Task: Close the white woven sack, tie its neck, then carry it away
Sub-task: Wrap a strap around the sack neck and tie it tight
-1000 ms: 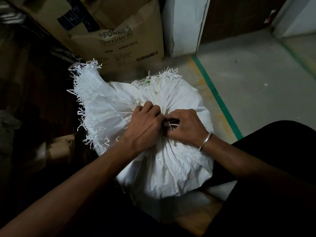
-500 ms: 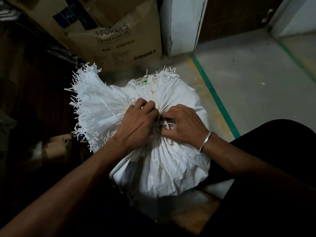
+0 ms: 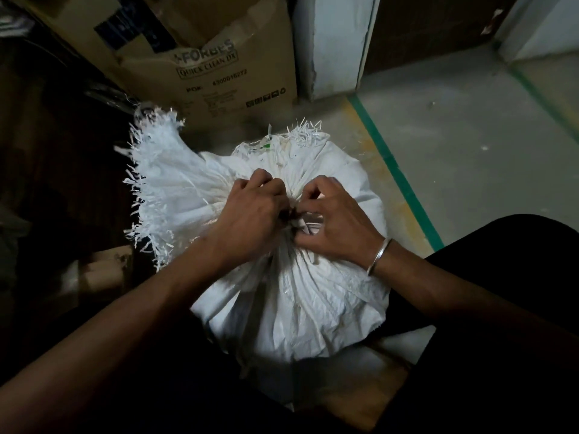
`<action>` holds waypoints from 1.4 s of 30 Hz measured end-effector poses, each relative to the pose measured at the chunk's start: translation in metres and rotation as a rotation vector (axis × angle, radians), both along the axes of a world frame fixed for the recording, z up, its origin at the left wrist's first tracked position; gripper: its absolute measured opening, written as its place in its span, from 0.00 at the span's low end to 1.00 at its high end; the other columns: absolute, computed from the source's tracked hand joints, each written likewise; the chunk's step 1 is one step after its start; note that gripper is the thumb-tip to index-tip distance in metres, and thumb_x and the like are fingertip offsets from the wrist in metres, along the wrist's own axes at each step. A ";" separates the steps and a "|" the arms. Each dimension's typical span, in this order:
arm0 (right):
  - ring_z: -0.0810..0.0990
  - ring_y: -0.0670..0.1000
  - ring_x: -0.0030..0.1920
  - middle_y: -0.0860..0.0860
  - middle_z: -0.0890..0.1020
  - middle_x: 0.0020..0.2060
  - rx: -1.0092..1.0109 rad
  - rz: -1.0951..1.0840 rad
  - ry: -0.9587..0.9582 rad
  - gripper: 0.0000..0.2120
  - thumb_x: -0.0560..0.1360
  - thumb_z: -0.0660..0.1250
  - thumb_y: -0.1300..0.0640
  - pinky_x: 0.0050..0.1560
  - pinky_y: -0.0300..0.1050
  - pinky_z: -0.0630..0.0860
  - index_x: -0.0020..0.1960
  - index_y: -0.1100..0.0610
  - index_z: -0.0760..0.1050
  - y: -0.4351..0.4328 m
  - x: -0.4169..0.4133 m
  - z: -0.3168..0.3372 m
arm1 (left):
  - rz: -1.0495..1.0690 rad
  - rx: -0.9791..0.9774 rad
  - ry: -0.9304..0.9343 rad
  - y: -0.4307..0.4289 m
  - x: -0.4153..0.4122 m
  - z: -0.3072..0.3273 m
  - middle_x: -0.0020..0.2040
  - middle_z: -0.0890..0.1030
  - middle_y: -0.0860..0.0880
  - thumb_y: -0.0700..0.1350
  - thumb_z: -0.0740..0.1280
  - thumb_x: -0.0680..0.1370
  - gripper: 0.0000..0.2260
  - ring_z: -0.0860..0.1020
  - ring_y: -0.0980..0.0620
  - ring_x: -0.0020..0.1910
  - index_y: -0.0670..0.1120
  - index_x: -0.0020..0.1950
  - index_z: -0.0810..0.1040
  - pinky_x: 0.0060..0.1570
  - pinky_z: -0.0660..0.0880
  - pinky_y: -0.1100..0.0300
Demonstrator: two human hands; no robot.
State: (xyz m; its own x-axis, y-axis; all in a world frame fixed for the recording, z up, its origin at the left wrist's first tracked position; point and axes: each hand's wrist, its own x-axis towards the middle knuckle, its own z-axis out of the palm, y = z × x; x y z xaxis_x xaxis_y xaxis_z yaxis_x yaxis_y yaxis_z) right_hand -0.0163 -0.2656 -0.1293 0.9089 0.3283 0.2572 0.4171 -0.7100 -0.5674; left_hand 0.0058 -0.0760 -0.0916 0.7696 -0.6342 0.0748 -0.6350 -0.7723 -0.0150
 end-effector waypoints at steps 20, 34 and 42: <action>0.81 0.44 0.42 0.44 0.84 0.41 0.059 0.022 0.046 0.09 0.65 0.76 0.51 0.46 0.45 0.79 0.45 0.50 0.83 -0.007 0.001 0.013 | 0.084 -0.065 -0.057 0.027 -0.022 0.002 0.41 0.79 0.48 0.48 0.66 0.70 0.08 0.76 0.43 0.44 0.47 0.40 0.83 0.39 0.72 0.51; 0.82 0.46 0.39 0.45 0.84 0.39 0.120 0.059 0.130 0.08 0.66 0.75 0.53 0.42 0.49 0.80 0.45 0.51 0.82 -0.009 0.002 0.006 | 0.107 -0.295 0.078 0.053 -0.026 -0.004 0.43 0.80 0.49 0.34 0.72 0.69 0.09 0.79 0.45 0.40 0.45 0.41 0.76 0.35 0.76 0.47; 0.83 0.41 0.44 0.43 0.86 0.44 0.125 -0.002 0.234 0.15 0.69 0.77 0.43 0.48 0.45 0.82 0.52 0.49 0.84 -0.015 0.003 0.021 | 0.206 -0.364 0.091 0.057 -0.033 0.007 0.51 0.83 0.47 0.39 0.75 0.70 0.07 0.82 0.43 0.54 0.46 0.44 0.80 0.52 0.79 0.46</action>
State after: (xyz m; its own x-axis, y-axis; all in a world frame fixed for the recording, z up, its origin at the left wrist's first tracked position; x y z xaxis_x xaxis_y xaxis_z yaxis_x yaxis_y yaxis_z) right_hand -0.0137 -0.2802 -0.1078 0.9489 0.3057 0.0785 0.2632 -0.6291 -0.7314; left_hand -0.0267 -0.0193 -0.0849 0.8914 -0.4110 0.1908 -0.4527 -0.8280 0.3309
